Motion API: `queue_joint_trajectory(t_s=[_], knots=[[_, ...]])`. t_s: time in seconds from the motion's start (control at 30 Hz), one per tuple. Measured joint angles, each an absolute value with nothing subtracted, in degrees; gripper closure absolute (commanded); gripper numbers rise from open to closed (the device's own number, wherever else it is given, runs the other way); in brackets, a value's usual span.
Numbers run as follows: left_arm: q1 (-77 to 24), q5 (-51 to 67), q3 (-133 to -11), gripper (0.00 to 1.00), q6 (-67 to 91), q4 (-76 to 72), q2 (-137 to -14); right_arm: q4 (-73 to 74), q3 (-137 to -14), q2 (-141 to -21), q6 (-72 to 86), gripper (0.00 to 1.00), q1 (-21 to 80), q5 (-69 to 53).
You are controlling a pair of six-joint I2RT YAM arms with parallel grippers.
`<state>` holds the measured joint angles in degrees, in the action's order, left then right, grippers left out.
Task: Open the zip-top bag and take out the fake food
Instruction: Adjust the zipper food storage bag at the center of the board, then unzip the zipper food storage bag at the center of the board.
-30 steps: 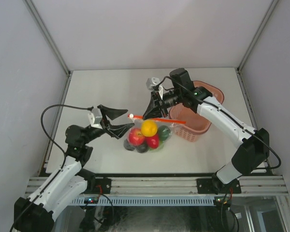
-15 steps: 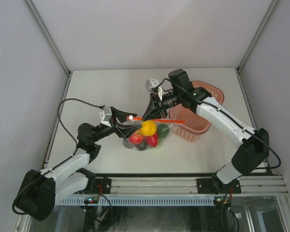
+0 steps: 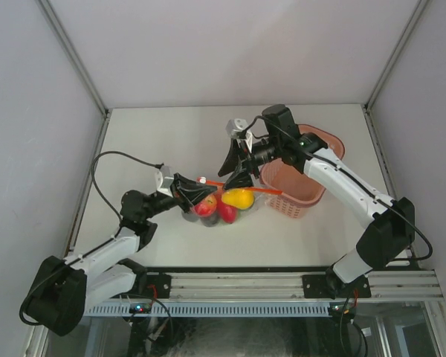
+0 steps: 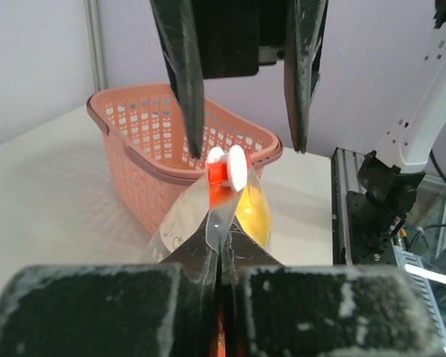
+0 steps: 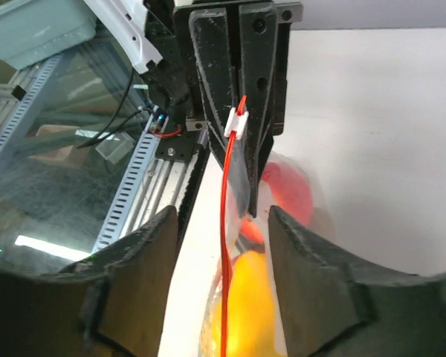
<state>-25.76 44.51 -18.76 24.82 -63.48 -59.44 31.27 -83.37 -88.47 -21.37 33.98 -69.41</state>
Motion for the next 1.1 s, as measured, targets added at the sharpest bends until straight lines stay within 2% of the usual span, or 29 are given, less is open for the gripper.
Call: queue_joint_trajectory(t_s=[0.07, 0.33, 0.9, 1.0, 1.1], knots=[[-26.4, 43.6, -18.8, 1.0, 22.3, -59.6, -57.7, 30.1, -83.3, -88.3, -19.8, 0.38, 34.3, -69.5], [-26.9, 42.0, -19.0, 1.0, 16.3, -49.3, -54.4, 24.9, -83.2, -87.0, -12.2, 0.39, 38.4, -67.0], [-29.1, 41.7, -19.7, 1.0, 16.3, -45.6, -52.4, 18.5, -83.2, -88.6, -1.6, 0.43, 42.7, -53.4], [-29.1, 41.7, -19.7, 1.0, 16.3, -45.1, -52.0, 18.5, -83.2, -89.3, -1.2, 0.5, 43.7, -52.5], [-29.1, 41.7, -19.7, 1.0, 16.3, -44.6, -51.5, 18.6, -83.2, -89.8, -0.8, 0.63, 44.0, -52.3]])
